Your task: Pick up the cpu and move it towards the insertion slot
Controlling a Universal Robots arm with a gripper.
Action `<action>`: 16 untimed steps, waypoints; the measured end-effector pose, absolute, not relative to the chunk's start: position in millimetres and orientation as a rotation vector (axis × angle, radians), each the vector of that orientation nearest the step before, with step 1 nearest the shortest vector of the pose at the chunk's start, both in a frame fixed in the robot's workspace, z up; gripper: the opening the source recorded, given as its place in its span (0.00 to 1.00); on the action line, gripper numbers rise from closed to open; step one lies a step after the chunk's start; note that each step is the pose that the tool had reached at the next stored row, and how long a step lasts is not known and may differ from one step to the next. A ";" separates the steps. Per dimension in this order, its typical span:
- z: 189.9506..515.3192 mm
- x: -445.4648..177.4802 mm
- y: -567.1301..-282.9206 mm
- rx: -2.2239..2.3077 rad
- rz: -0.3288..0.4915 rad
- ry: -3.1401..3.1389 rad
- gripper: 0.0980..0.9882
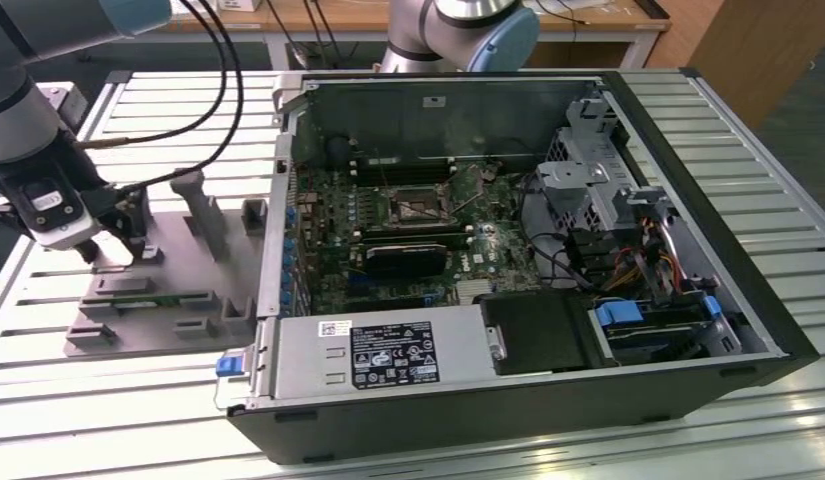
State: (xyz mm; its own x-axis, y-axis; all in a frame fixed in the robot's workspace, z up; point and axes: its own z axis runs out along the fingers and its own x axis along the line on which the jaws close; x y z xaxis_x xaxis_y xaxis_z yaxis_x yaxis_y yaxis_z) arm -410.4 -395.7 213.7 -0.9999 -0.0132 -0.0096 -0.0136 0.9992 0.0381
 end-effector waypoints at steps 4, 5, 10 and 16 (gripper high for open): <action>224.9 -410.4 -395.7 -0.021 0.060 3.132 0.49; 227.6 -410.4 -395.7 -0.021 0.060 3.132 0.49; 241.1 -410.4 -395.7 -0.021 0.060 3.132 0.49; 259.4 -410.4 -395.7 -0.021 0.060 3.132 0.49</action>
